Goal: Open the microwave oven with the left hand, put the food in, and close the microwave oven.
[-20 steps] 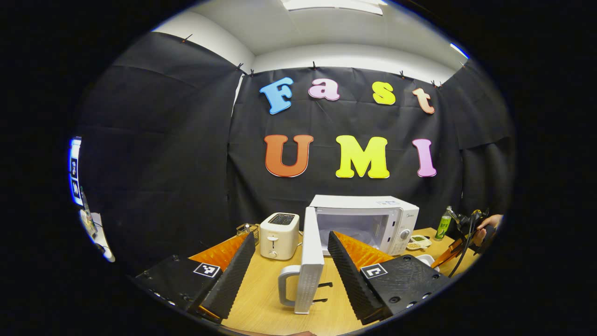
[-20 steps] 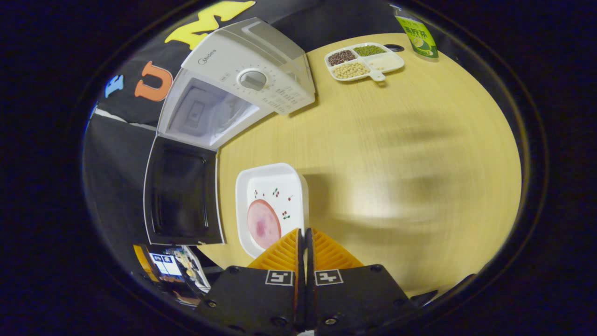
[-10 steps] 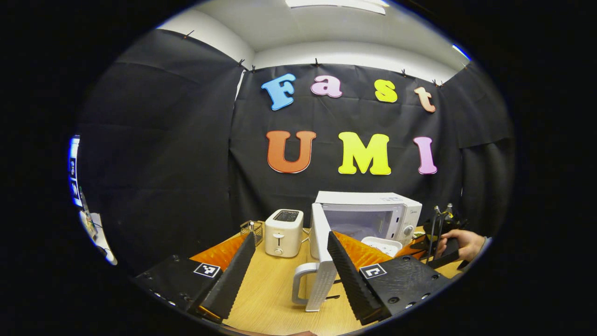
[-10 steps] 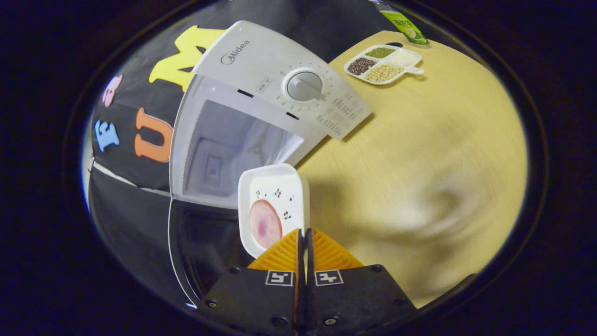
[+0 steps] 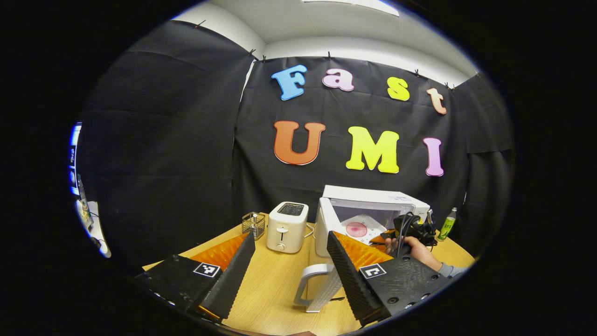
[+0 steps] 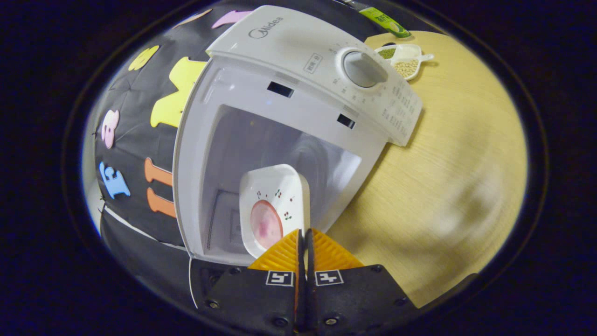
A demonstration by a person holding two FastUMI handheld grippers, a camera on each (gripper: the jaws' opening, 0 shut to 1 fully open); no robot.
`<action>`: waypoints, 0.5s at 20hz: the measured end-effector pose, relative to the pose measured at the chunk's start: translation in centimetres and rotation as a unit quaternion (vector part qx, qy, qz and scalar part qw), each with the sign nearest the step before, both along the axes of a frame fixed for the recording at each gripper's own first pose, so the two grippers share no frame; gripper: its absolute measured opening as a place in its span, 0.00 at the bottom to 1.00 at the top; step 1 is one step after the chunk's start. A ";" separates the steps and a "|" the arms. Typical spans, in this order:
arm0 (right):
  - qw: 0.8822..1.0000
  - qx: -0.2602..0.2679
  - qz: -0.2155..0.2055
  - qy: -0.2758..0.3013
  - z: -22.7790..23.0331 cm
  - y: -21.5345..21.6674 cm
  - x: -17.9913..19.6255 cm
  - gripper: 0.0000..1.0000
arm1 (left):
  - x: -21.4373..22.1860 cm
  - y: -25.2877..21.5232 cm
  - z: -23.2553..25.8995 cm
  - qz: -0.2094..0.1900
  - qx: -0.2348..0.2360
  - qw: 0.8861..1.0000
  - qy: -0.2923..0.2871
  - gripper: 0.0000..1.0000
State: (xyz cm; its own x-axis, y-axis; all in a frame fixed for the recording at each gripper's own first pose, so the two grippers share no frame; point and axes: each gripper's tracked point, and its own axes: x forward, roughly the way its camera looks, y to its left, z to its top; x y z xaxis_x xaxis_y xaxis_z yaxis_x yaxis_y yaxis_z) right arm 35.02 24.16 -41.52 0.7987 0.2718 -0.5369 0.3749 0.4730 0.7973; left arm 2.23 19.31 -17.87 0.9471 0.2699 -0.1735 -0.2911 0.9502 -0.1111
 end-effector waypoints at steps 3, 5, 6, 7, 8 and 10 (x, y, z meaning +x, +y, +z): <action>0.999 0.016 -0.036 -0.028 0.3 0.8 3.1 0.04 | 0.1 -0.4 0.3 -0.006 -0.007 1.000 -0.006 0.92; 0.997 0.000 -0.060 -0.043 0.0 0.5 5.0 0.00 | 0.2 -0.5 0.6 -0.010 -0.010 1.000 -0.010 0.93; 0.996 -0.015 -0.068 -0.047 -0.5 0.2 5.7 0.04 | 0.1 -0.5 0.8 -0.010 -0.010 1.000 -0.010 0.92; 0.996 -0.030 -0.071 -0.046 -1.1 0.1 6.4 0.04 | -0.1 -0.4 0.9 -0.009 -0.007 1.000 -0.012 0.92; 0.996 -0.041 -0.072 -0.042 -1.8 0.0 6.7 0.04 | -0.2 -0.3 1.1 -0.007 -0.003 1.000 -0.014 0.92; 0.995 -0.054 -0.077 -0.024 -3.5 0.2 7.0 0.04 | -0.2 -0.2 1.2 -0.005 0.006 1.000 -0.016 0.92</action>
State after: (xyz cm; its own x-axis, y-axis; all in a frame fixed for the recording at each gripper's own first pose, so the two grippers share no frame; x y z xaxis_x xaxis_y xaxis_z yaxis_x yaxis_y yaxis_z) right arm 41.97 24.32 -45.03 0.8520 0.0877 -0.5162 0.4115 0.4973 0.7638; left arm 2.00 19.14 -16.70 0.9550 0.2618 -0.1392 -0.2776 0.9544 -0.1095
